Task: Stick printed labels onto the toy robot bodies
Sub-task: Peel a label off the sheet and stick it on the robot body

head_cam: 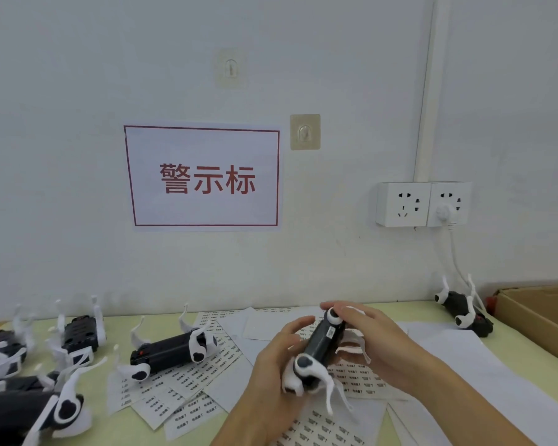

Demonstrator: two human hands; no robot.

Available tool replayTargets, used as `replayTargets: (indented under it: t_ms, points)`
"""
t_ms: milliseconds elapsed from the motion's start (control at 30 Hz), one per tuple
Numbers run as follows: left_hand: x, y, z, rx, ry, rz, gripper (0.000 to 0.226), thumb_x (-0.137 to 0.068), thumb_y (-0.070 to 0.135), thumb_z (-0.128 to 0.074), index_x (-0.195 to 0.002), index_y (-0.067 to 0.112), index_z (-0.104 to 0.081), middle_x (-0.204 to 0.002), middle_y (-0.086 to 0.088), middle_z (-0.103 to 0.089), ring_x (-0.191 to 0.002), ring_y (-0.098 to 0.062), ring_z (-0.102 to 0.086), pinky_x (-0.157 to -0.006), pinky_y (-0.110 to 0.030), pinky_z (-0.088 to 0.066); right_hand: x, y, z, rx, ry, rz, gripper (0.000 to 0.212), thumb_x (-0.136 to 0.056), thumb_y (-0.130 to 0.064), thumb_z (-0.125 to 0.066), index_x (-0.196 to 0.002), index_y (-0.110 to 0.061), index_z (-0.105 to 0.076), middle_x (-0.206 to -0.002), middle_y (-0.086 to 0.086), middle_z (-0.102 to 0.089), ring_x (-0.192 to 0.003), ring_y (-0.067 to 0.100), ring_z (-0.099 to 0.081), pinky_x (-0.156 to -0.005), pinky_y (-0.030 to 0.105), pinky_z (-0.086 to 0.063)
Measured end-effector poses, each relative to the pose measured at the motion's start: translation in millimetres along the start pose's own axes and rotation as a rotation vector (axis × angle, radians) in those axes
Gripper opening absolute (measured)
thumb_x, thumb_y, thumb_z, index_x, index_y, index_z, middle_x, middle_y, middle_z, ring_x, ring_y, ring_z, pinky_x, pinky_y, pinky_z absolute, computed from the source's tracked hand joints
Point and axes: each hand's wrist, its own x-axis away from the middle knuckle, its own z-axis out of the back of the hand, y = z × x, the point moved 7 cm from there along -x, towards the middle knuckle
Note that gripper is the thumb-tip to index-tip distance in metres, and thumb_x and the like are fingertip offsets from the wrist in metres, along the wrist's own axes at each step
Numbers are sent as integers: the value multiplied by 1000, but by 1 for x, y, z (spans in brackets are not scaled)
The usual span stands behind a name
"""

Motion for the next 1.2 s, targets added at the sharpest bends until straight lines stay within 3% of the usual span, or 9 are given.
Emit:
replayTargets:
  t_ms: [67,133,267,400,600,733,1000,1100,1200]
  points:
    - [-2,5,3,13,71,-19,52,-64,11,-66,-116,4,-67,-106,-31,-67,-85,-37,-65,-72,-38,-47,-2,1,8,-88,125,2,20,-99,-26,-57,-103,-23,-76,-106,11,-70,-83,21,-66,-74,32,-51]
    - [-4,11,8,45,171,-109,27,-81,9,-59,-107,6,-66,-98,-23,-66,-80,-34,-63,-64,-36,-49,-3,4,11,-189,208,2,17,-98,-22,-58,-104,-17,-73,-101,9,-66,-82,22,-62,-74,32,-48]
    - [-7,18,13,68,307,-191,4,-95,9,-56,-97,8,-59,-90,-15,-63,-78,-29,-63,-63,-37,-49,-2,4,9,-325,239,24,11,-98,-18,-56,-101,-15,-66,-99,7,-59,-77,20,-58,-75,34,-45]
    - [-9,21,16,108,344,-205,11,-99,7,-52,-105,2,-59,-99,-17,-62,-96,-32,-59,-73,-38,-49,-2,2,8,-421,180,19,11,-94,-13,-59,-104,-13,-63,-100,9,-56,-74,20,-55,-69,33,-45]
    - [-6,23,22,138,380,-181,31,-105,10,-43,-119,-14,-59,-113,-24,-71,-89,-29,-70,-72,-35,-55,1,-4,3,-392,99,66,34,-66,-18,-71,-100,-13,-67,-96,6,-64,-89,24,-55,-70,32,-47]
    - [-3,23,26,171,410,-186,26,-105,10,-45,-106,-3,-68,-94,-16,-76,-69,-20,-74,-56,-30,-59,2,-6,0,-351,68,94,35,-67,-18,-73,-102,-15,-67,-95,4,-67,-84,17,-62,-74,32,-47]
    - [-5,22,35,113,431,-200,20,-103,10,-52,-106,3,-71,-99,-11,-76,-90,-19,-72,-76,-34,-59,3,-10,-4,-312,23,139,46,-62,-24,-82,-105,-16,-68,-101,5,-70,-85,13,-66,-78,33,-47]
    - [-7,22,32,129,396,-212,23,-102,14,-53,-110,-1,-68,-105,-17,-73,-93,-25,-69,-87,-41,-53,1,-8,-2,-329,38,133,38,-64,-24,-81,-100,-18,-70,-96,5,-70,-81,14,-64,-76,33,-47]
    - [-6,22,29,169,345,-198,37,-92,29,-59,-112,-1,-67,-105,-20,-72,-88,-28,-67,-81,-39,-51,-1,-5,3,-368,56,101,32,-70,-22,-76,-101,-17,-72,-96,4,-70,-82,18,-61,-72,32,-50]
